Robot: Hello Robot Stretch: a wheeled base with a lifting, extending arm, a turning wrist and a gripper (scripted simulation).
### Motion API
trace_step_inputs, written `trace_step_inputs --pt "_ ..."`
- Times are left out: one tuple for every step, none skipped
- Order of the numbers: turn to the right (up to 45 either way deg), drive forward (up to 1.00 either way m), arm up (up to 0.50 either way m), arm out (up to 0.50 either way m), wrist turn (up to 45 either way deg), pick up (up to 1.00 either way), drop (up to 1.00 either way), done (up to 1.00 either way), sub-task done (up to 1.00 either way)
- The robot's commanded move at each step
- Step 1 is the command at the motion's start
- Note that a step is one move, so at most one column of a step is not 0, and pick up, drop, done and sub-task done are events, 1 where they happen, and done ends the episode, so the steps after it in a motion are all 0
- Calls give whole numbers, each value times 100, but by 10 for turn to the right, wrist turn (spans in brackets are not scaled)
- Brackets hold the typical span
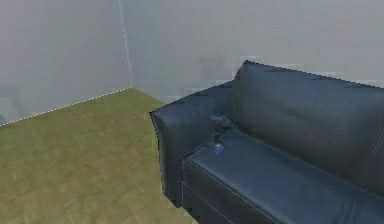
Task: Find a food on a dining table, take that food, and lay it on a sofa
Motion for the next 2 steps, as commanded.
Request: trace_step_inputs --pt "90 0 0 0 0 0 0 0 0" --pt "360 0 0 0 0 0 0 0 0"
